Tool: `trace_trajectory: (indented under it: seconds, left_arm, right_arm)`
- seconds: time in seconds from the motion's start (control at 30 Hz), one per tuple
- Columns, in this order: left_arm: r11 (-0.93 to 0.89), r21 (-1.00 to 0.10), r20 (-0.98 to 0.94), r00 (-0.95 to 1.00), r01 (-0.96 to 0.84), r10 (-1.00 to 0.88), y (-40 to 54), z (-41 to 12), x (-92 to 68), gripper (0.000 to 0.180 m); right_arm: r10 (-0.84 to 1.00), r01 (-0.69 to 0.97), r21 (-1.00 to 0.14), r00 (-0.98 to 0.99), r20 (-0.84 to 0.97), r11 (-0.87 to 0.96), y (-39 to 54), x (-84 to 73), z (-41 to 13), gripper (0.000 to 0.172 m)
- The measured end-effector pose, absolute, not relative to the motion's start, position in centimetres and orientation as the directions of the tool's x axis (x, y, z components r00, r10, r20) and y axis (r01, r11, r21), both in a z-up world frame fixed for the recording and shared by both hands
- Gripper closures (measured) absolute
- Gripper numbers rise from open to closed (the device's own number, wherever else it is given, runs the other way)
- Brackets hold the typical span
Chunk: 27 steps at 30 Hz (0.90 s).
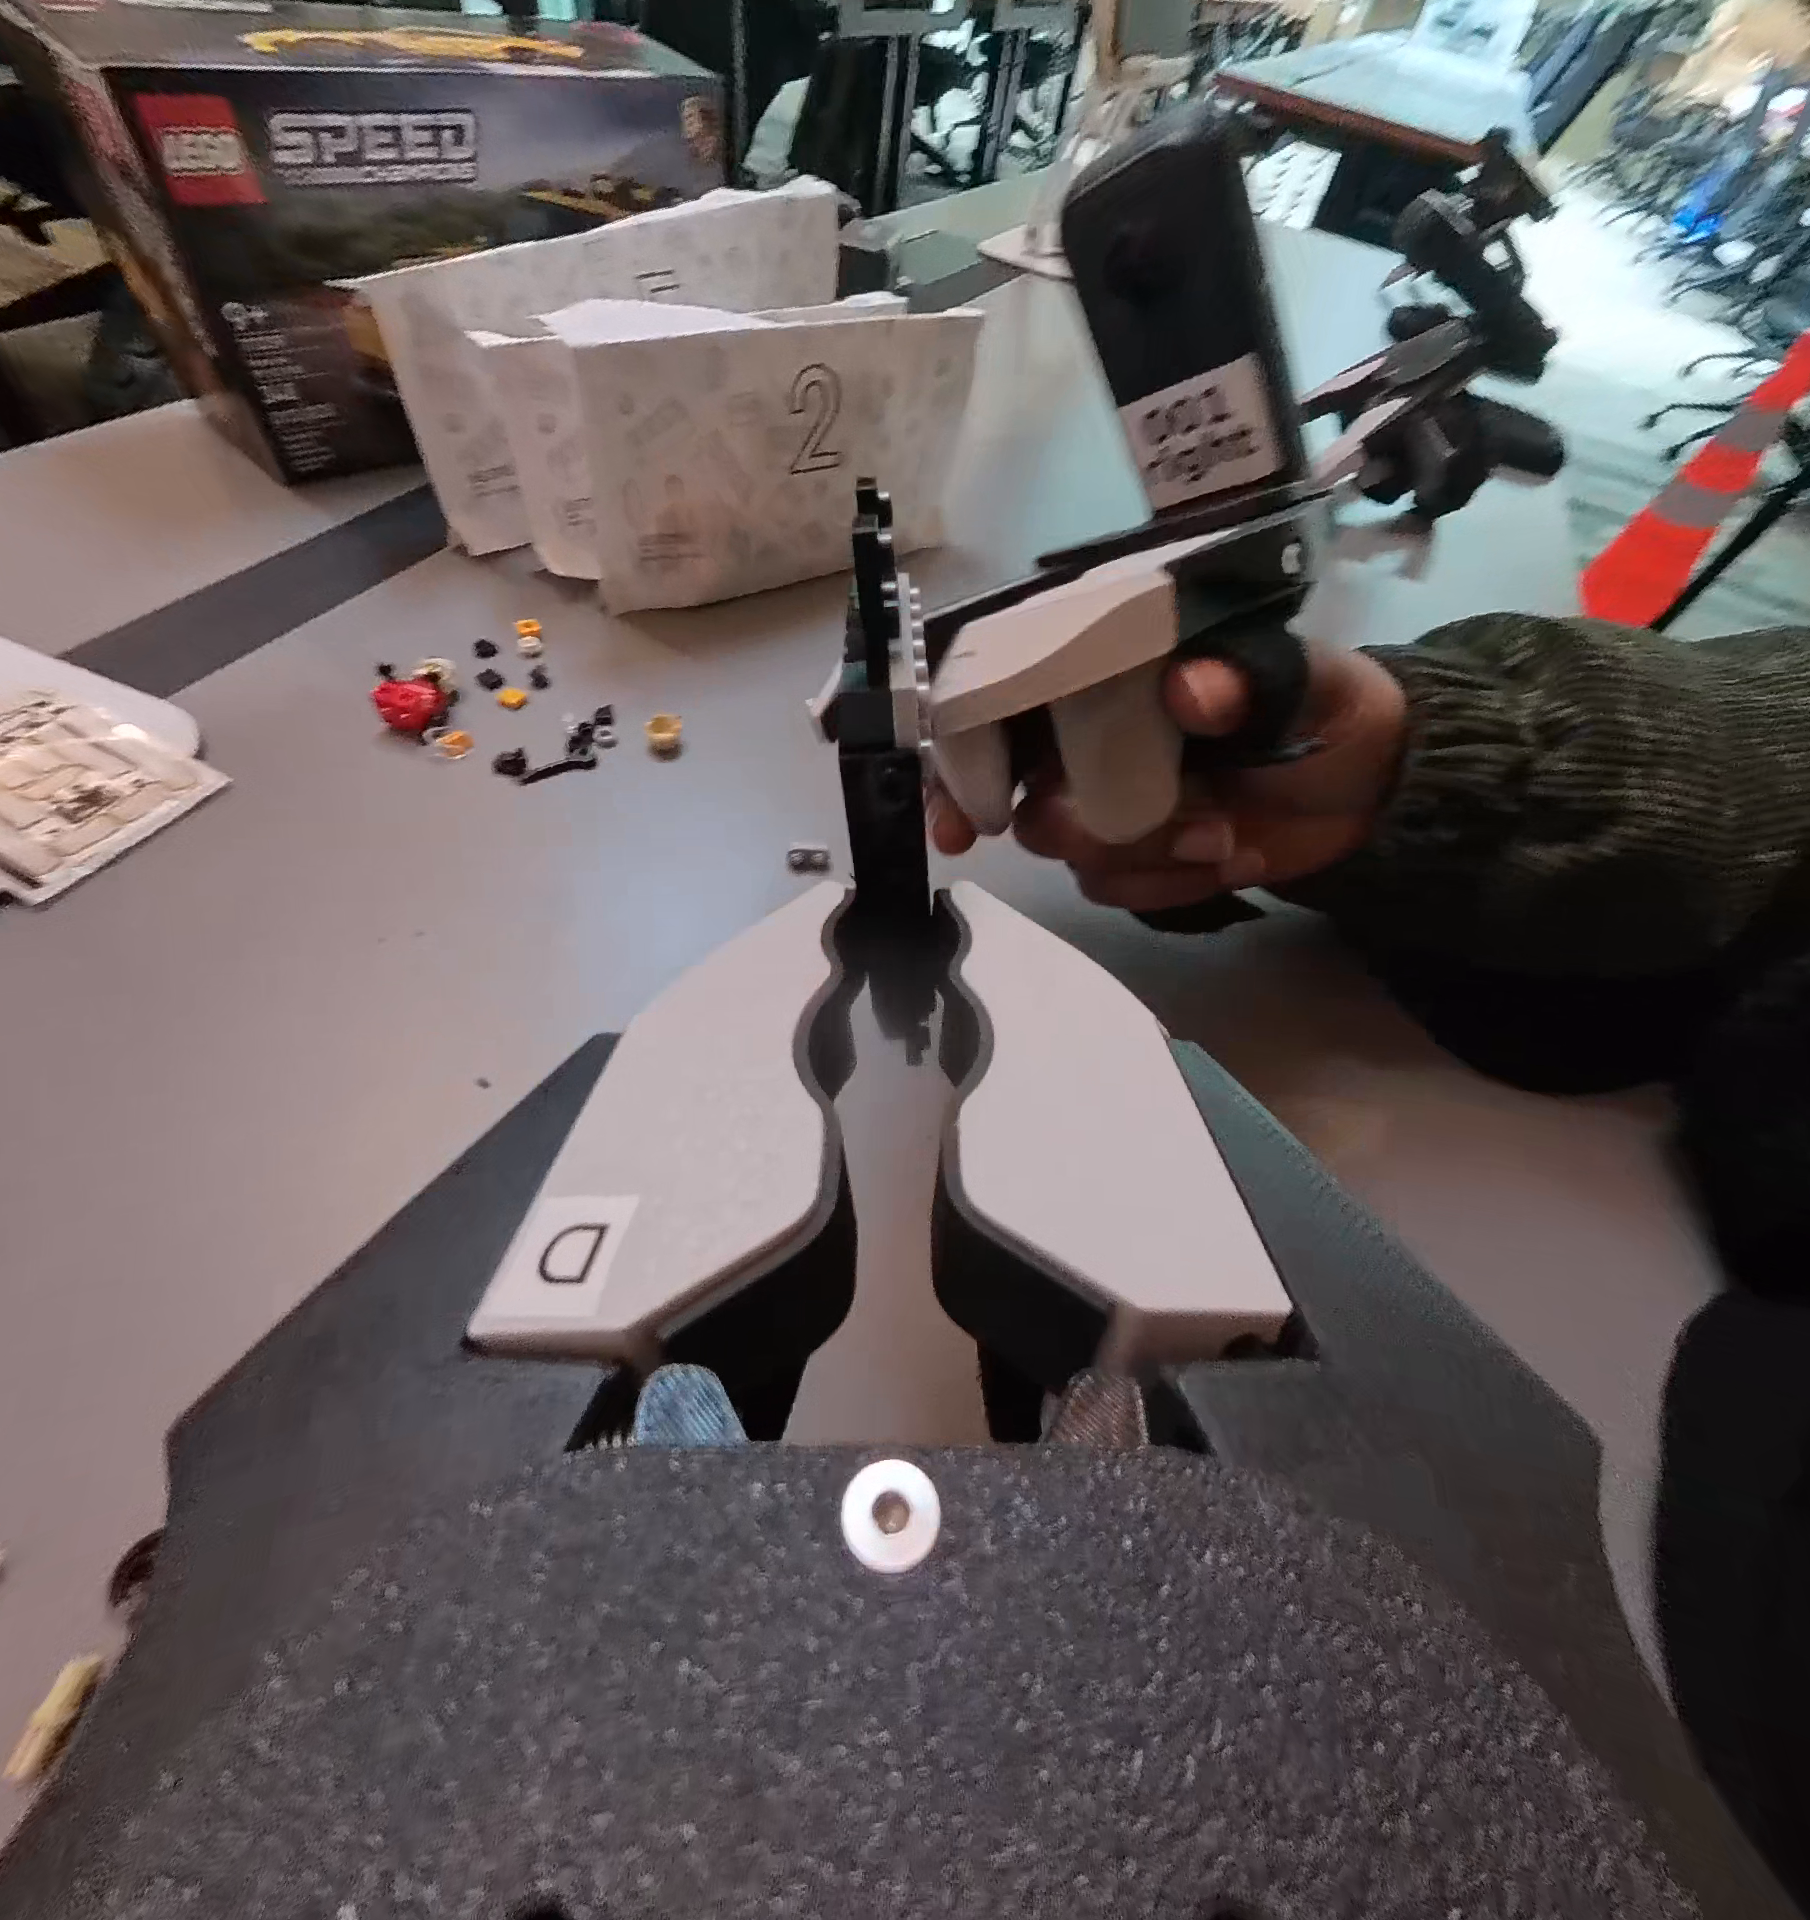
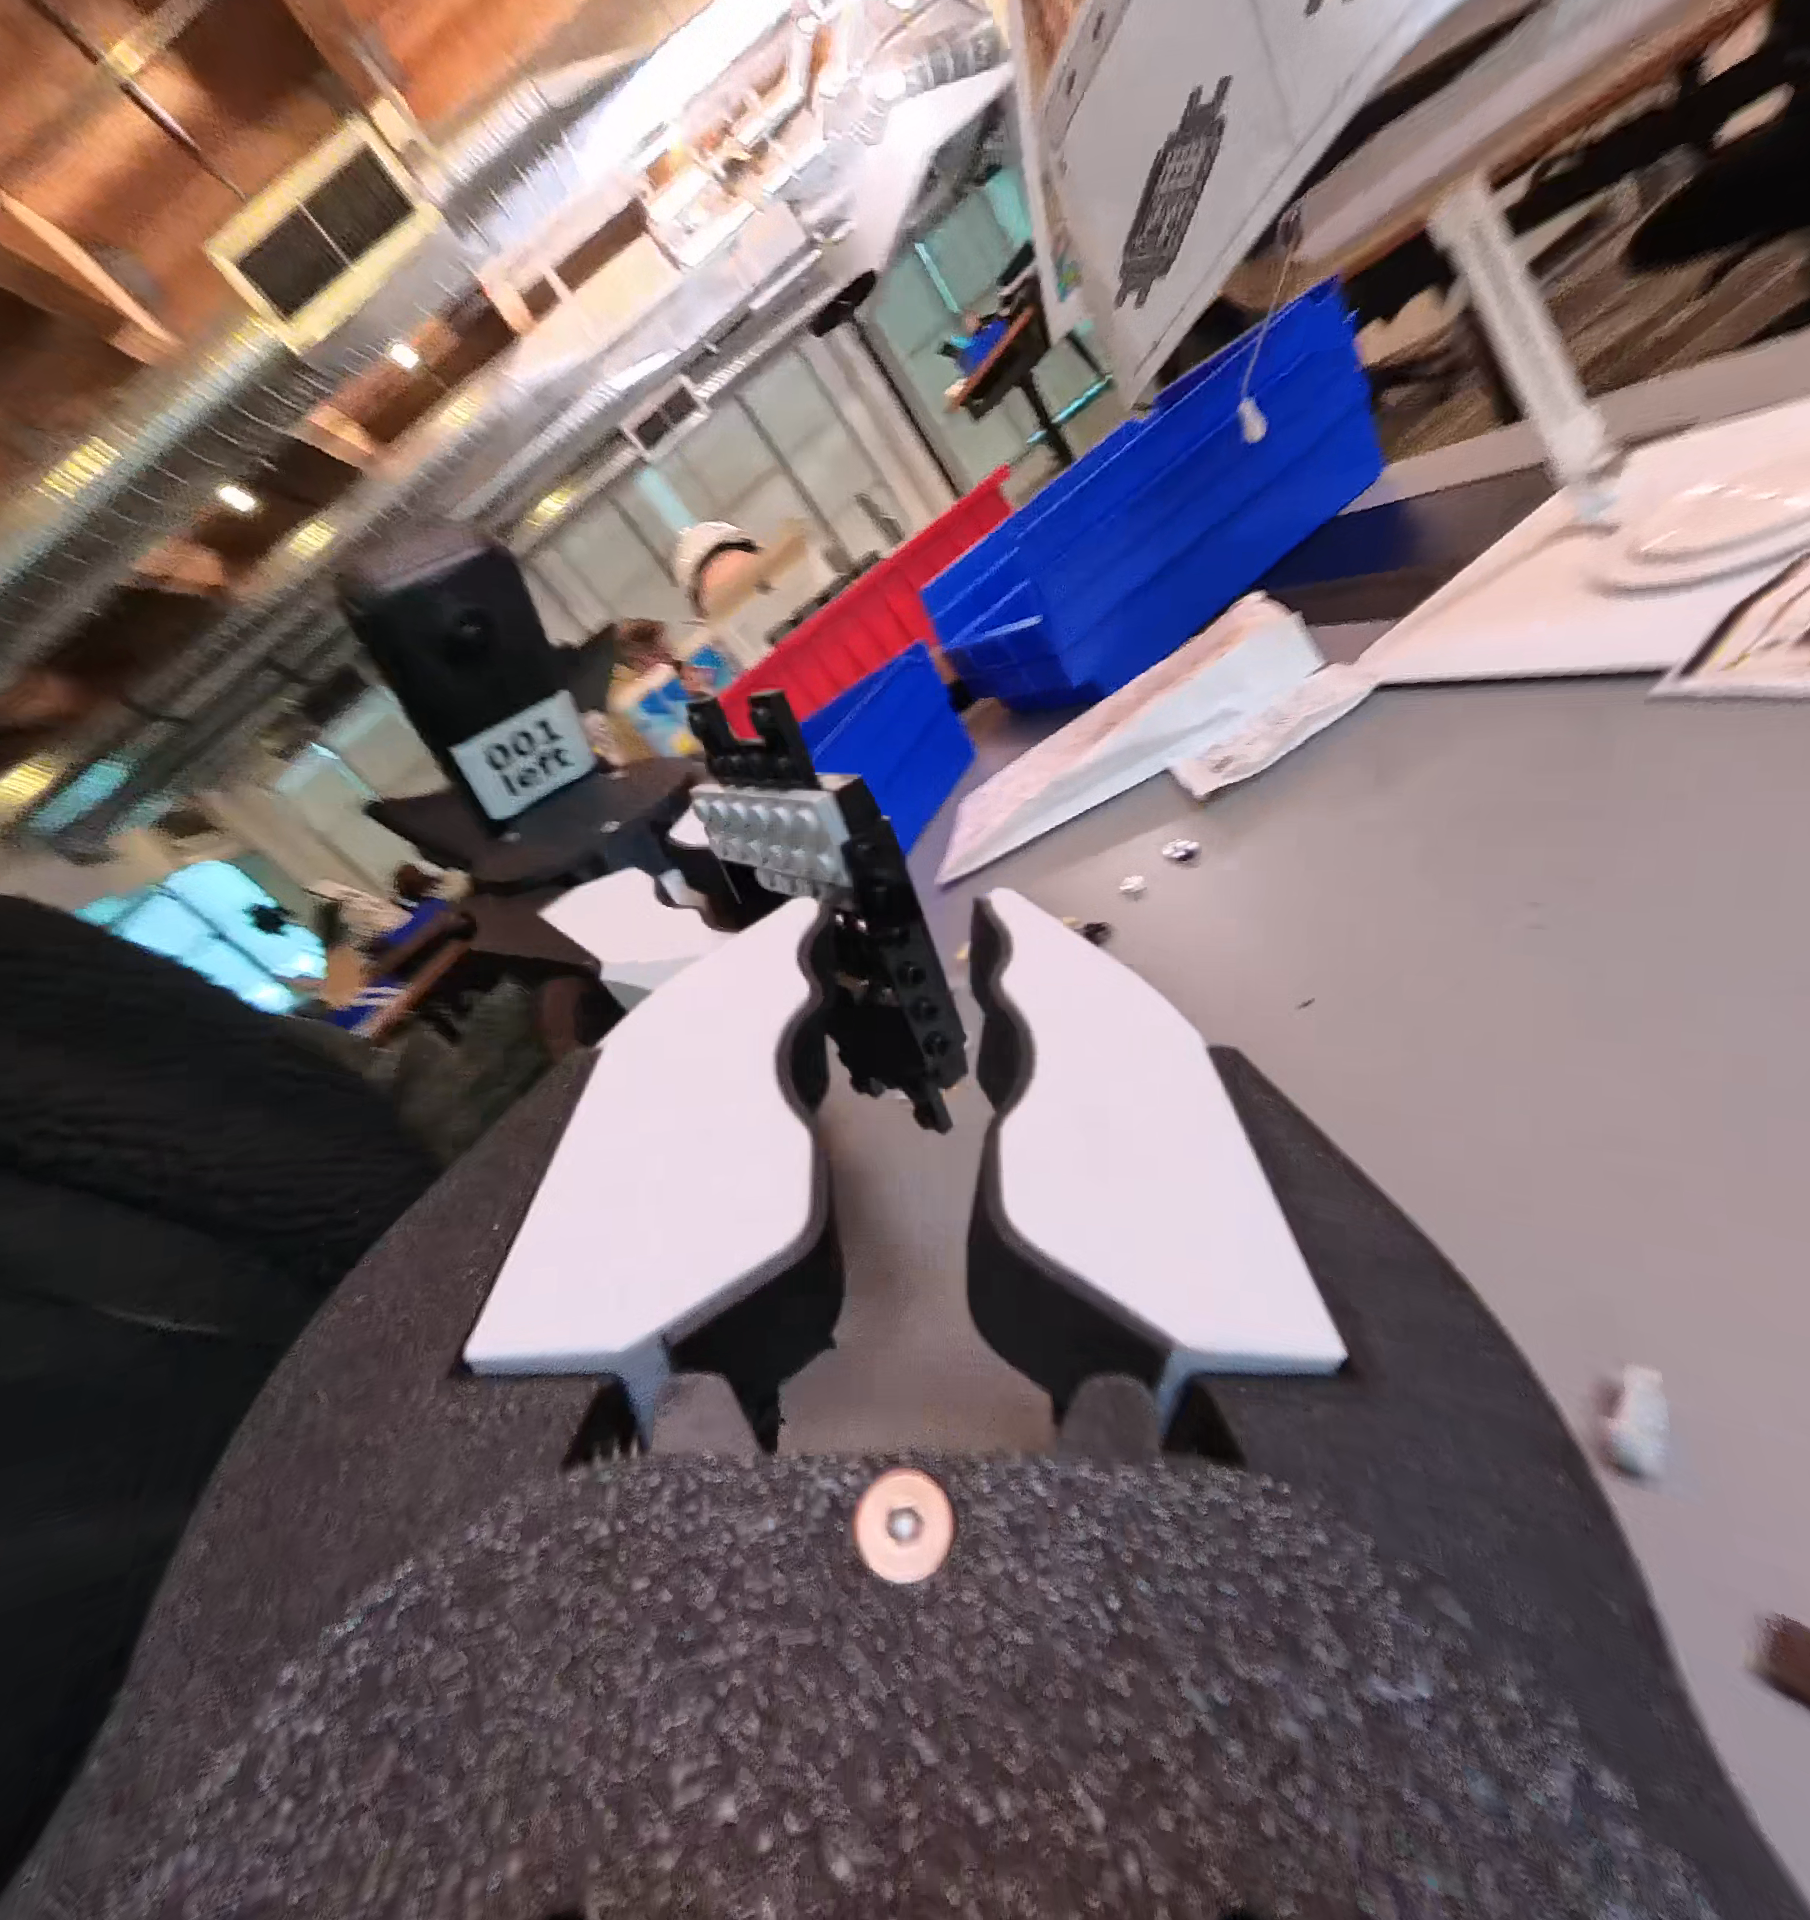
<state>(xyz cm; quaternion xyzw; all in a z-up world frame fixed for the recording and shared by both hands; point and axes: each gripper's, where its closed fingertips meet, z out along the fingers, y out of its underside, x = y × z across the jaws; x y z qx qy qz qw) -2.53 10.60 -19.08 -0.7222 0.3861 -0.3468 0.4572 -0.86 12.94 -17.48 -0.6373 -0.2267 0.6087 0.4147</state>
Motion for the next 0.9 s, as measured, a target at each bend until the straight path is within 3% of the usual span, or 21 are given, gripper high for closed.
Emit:
trace_trajectory:
  seconds: [0.2, 0.33, 0.6, 0.9]
  left_arm:
    - [-0.184, -0.907, -0.083, 0.589, -0.380, -0.804, 12.3, -20.2, -3.7, 0.168]
    - [-0.088, -0.867, -0.264, 0.603, -0.490, -0.753, 12.8, -20.6, -3.9, 0.169]
    - [-0.044, -0.819, -0.366, 0.580, -0.572, -0.727, 12.8, -21.8, -3.2, 0.168]
    - [-0.056, -0.809, -0.346, 0.551, -0.585, -0.760, 12.5, -22.9, -2.6, 0.168]
  right_arm:
    - [0.858, -0.064, -0.945, 0.401, -0.320, -0.322, 12.8, -1.8, -17.3, 0.121]
    - [0.825, -0.039, -0.936, 0.462, -0.326, -0.349, 12.7, -2.8, -17.8, 0.109]
    - [0.770, -0.090, -0.900, 0.485, -0.413, -0.426, 13.3, -2.2, -18.0, 0.113]
    - [0.773, -0.033, -0.915, 0.523, -0.359, -0.402, 13.7, -1.8, -18.8, 0.119]
